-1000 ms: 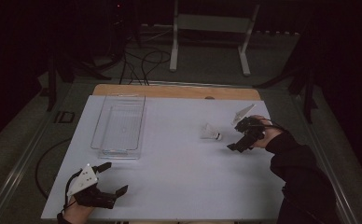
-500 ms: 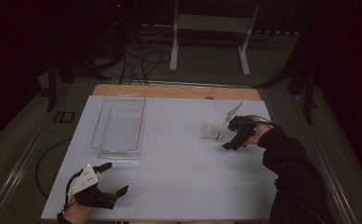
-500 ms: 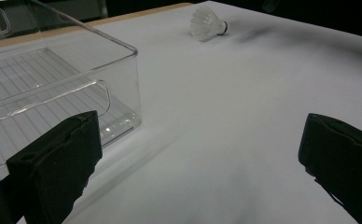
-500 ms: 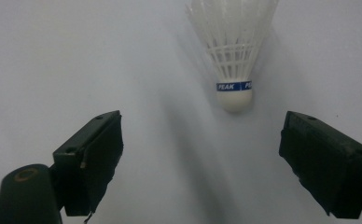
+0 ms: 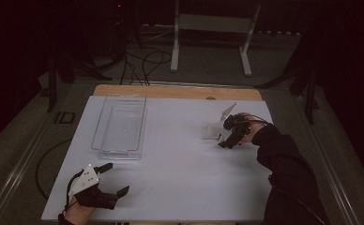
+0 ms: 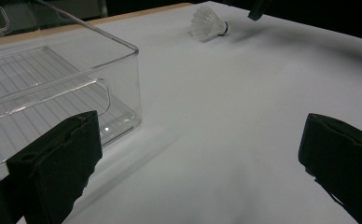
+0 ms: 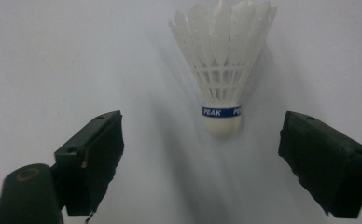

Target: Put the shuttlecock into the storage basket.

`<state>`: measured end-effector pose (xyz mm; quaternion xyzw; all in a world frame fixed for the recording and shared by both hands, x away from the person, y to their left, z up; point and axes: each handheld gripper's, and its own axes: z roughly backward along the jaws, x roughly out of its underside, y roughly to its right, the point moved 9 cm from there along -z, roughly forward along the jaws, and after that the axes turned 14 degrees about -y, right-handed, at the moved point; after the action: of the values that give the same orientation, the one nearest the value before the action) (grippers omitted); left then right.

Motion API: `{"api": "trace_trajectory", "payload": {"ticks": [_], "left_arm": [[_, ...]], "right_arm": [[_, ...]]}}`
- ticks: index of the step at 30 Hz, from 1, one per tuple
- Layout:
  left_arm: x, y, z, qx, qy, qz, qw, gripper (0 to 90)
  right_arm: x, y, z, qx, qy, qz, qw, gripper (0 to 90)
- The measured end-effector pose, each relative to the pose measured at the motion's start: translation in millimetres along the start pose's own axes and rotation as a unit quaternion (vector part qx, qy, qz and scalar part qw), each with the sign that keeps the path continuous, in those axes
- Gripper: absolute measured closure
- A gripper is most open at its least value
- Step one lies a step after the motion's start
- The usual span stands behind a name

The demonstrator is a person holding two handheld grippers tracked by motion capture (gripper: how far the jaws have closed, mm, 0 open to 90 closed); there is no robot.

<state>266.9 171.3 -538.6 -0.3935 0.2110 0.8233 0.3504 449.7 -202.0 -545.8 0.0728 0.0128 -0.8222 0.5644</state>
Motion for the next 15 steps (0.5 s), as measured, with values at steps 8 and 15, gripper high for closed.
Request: {"api": "trace_trajectory", "payload": {"ticks": [8, 15], "left_arm": [[-0.1, -0.4, 0.2, -0.001, 0.001, 0.001, 1.0, 0.2], [-0.1, -1.2, 0.9, -0.002, 0.002, 0.003, 1.0, 0.2]], "right_arm": [[-3.0, 5.8, -10.0, 0.014, -0.025, 0.001, 0.9996, 14.9], [-1.7, 11.8, -16.5, 0.008, -0.036, -0.011, 0.9993, 21.0]]}}
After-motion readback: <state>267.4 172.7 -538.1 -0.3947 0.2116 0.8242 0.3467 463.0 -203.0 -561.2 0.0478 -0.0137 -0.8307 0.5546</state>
